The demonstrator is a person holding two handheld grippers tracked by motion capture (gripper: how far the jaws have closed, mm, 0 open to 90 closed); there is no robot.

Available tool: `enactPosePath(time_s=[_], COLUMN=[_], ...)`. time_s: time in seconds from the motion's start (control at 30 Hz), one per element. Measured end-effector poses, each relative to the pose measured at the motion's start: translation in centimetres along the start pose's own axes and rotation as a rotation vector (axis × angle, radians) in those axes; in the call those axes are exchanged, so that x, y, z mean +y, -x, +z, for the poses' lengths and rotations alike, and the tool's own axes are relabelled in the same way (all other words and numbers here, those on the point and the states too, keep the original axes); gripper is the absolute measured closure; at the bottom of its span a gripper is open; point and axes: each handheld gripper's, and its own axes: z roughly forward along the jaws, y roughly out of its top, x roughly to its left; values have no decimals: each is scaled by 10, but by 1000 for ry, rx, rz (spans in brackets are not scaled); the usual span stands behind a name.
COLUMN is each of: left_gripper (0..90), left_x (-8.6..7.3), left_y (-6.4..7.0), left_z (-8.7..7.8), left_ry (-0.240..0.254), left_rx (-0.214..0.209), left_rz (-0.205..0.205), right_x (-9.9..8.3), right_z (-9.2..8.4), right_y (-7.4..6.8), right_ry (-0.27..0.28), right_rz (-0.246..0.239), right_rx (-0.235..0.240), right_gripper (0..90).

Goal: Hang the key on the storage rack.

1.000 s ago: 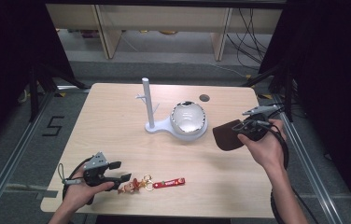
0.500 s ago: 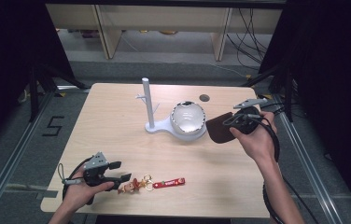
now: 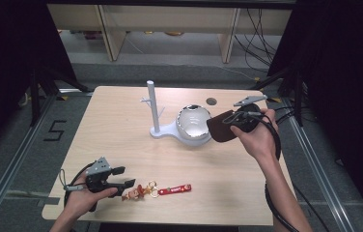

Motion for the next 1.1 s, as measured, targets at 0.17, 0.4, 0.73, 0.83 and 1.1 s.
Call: enactPosePath(time_s=[0.17,0.4,0.73,0.83,1.1], left_gripper=[295,294,295,295,294], left_x=[0,1,0,0,-1], left_y=[0,0,1,1,1], left_z=[0,0,0,0,1], left_ry=[-3,-3,-1,-9,-6], left_rx=[-1,2,1,12,4], left_rz=[1,2,2,3,2], right_x=[5,12,28,35,49], right_z=[4,9,21,28,48], right_y=[-1,-3,-14,-18,-32], right_ry=[-1,7,32,43,51], right_rz=[-9,-23,-57,-87,-121], right_rx=[1,-3,1,12,12], right_gripper=[664,664,662,662,659])
